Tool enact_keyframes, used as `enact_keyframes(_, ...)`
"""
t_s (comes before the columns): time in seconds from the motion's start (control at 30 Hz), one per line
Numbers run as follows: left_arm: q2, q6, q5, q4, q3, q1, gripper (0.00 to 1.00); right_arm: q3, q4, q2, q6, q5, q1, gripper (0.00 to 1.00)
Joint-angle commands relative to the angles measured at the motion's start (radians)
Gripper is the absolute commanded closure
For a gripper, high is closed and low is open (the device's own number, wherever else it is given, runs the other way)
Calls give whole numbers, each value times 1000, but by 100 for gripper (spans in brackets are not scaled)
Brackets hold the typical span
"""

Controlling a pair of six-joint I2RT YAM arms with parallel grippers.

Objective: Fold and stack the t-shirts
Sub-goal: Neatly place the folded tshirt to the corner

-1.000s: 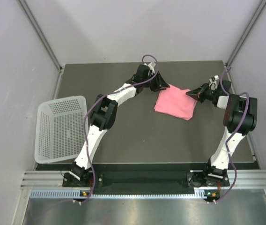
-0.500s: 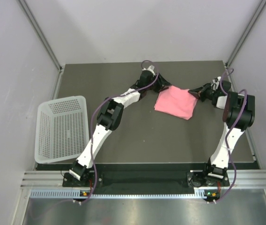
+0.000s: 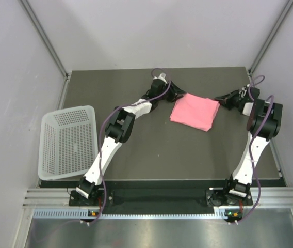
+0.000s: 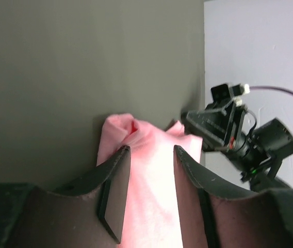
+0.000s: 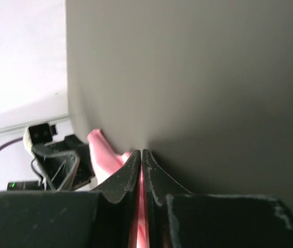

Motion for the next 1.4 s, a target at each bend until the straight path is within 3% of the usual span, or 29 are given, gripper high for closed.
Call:
enact_keyframes(0.0,-93,80,18,-62,-65,23,55,113,-124,0,-89,32,-13,94)
enact_keyframes(0.17,-246,103,67,-133,-136,68,53,265,-412,-75,-235,46,-13,86)
enact_keyframes(0.23,-330,120,82,-192,-165,85,52,307,-511,-112,-291,67,-13,78)
enact_keyframes(0.3,-392,172,108,-232,-205,89,52,302,-620,-175,-372,78,-18,65)
enact_keyframes(0.33,-444,195,131,-286,-210,95,52,287,-635,-193,-389,58,-21,53)
enact_keyframes(0.43,-550,314,170,-421,-272,111,52,226,-706,-245,-464,22,-42,41)
enact_keyframes(0.53,-701,400,141,-498,-451,117,52,154,-731,-290,-538,18,-42,38)
enact_keyframes(0.73,-938,416,210,-489,-788,112,53,58,-725,-311,-618,44,-39,36)
enact_keyframes(0.77,-967,437,211,-495,-820,112,53,58,-728,-298,-636,47,-39,34)
enact_keyframes(0.8,-998,453,208,-525,-870,111,53,66,-735,-288,-648,57,-38,24)
enact_keyframes(0.9,-1102,502,190,-597,-950,109,53,81,-748,-255,-688,87,-36,17)
enact_keyframes(1.03,-1236,505,181,-639,-1047,109,53,106,-763,-212,-727,123,-30,20)
enact_keyframes(1.3,-1313,489,162,-690,-1080,111,53,112,-735,-170,-733,193,50,48)
enact_keyframes(1.37,-1308,497,159,-699,-1064,111,53,116,-728,-161,-718,207,71,50)
